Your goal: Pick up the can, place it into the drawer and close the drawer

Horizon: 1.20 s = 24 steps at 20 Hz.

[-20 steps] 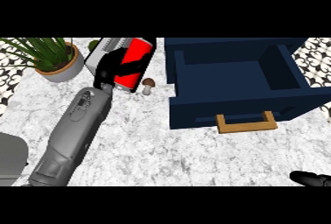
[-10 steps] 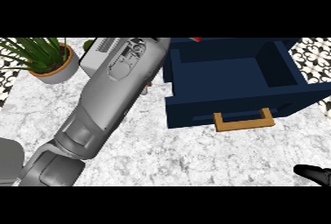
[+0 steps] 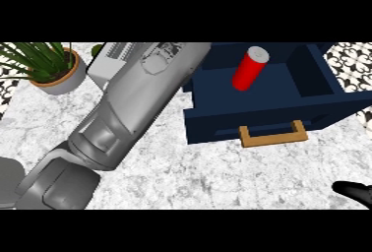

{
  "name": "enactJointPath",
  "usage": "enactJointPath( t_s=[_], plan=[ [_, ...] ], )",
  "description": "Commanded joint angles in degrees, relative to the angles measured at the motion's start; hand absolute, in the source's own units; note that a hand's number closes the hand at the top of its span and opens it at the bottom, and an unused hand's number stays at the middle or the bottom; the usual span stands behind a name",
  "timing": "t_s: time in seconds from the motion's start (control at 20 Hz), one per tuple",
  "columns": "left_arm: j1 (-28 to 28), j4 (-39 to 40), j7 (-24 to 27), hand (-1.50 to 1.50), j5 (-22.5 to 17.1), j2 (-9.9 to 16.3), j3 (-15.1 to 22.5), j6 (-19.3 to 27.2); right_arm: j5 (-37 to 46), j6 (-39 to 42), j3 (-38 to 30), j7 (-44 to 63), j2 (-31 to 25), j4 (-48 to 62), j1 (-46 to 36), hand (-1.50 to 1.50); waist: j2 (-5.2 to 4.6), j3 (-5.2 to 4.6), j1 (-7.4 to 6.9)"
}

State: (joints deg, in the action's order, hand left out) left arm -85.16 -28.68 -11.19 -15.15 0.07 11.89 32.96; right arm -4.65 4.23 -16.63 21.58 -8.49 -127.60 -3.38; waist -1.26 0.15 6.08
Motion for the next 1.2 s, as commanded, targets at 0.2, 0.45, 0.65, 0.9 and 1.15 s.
enactJointPath(
  t_s=[0.2,0.45,0.65,0.9,1.15],
  plan=[
    [-5.07,6.45,3.53,-1.5,-4.56,-0.07,1.52,4.08,3.37,1.99,1.16,-3.11,-2.42,0.98,-1.02,-1.5,-0.45,0.06,0.34],
    [-6.64,7.46,4.88,-1.5,-8.34,-0.07,0.33,4.67,8.91,3.53,4.59,-4.89,-4.47,1.35,-1.75,-1.5,-0.59,0.02,0.23],
    [-6.64,7.22,6.73,-1.5,-11.19,-0.07,0.24,5.51,14.17,3.97,5.37,-6.66,-8.69,4.62,-7.53,-1.5,-0.69,-0.01,-0.32],
    [-5.52,7.95,8.94,-1.5,-14.26,-0.07,0.24,4.08,25.42,2.73,11.61,-9.81,-9.73,9.61,-10.41,-1.5,-0.96,-0.01,-1.15],
    [-6.67,9.28,10.44,-1.5,-14.5,-0.07,0.73,3.42,35.3,1.57,16.67,-13.09,-11.52,16.8,-13.61,-1.5,-0.42,-0.06,-2.99]
  ],
)
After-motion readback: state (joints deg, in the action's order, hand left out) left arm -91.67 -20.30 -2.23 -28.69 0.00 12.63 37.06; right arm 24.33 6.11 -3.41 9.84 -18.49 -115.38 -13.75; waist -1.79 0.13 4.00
